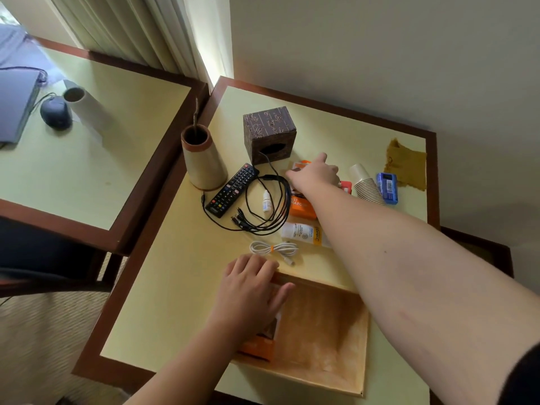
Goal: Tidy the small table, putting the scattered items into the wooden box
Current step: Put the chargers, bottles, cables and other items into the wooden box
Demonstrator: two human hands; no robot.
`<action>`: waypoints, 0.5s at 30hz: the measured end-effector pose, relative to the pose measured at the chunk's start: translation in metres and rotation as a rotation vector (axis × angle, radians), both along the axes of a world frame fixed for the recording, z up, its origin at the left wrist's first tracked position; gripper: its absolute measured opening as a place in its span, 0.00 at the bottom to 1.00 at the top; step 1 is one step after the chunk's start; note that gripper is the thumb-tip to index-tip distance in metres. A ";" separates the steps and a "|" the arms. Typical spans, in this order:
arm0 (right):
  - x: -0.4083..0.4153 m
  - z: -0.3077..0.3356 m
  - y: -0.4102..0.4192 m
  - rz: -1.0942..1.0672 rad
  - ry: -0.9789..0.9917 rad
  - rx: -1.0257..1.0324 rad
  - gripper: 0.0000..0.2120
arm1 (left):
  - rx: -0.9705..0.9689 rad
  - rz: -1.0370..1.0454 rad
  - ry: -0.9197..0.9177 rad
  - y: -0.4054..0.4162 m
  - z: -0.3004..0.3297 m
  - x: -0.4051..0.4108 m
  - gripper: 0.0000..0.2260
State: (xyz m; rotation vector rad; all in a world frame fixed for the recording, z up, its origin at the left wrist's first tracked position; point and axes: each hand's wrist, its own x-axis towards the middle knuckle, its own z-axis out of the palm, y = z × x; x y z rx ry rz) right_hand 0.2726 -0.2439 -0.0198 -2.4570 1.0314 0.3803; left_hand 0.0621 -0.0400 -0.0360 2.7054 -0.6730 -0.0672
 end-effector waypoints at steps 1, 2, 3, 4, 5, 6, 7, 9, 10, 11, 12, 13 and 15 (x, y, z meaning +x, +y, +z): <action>-0.001 0.002 0.000 -0.024 -0.035 -0.007 0.41 | -0.001 -0.001 -0.001 0.000 0.000 0.000 0.23; -0.003 0.003 0.000 -0.051 -0.086 -0.013 0.41 | -0.003 -0.002 -0.003 0.001 0.001 0.000 0.22; -0.007 0.007 -0.001 -0.077 -0.153 -0.014 0.41 | -0.004 -0.003 -0.004 0.001 0.001 0.000 0.22; -0.011 0.012 -0.002 -0.101 -0.237 -0.010 0.41 | -0.005 -0.003 -0.003 0.000 0.001 0.000 0.22; -0.018 0.018 -0.003 -0.118 -0.337 -0.001 0.41 | -0.006 -0.002 -0.003 0.001 0.002 0.000 0.22; -0.026 0.025 -0.002 -0.126 -0.448 0.007 0.41 | -0.006 0.000 -0.003 0.001 0.002 0.000 0.22; -0.038 0.032 -0.002 -0.125 -0.564 0.012 0.42 | -0.005 0.002 -0.005 0.001 0.002 0.000 0.22; -0.071 0.047 0.001 -0.118 -0.765 0.014 0.44 | -0.014 0.005 -0.014 0.000 0.001 0.000 0.21; -0.091 0.055 0.003 -0.114 -0.830 0.017 0.44 | -0.022 0.008 -0.018 0.000 0.000 0.000 0.20; -0.112 0.064 0.006 -0.109 -0.868 0.023 0.44 | -0.027 0.012 -0.019 0.000 -0.001 0.000 0.19; -0.133 0.072 0.009 -0.100 -0.879 0.031 0.44 | -0.030 0.015 -0.019 0.000 -0.002 0.000 0.19; -0.156 0.081 0.012 -0.092 -0.870 0.044 0.44 | -0.033 0.019 -0.017 0.000 -0.003 0.000 0.19; -0.199 0.096 0.018 -0.075 -0.823 0.077 0.44 | -0.040 0.032 -0.011 0.000 -0.003 0.000 0.18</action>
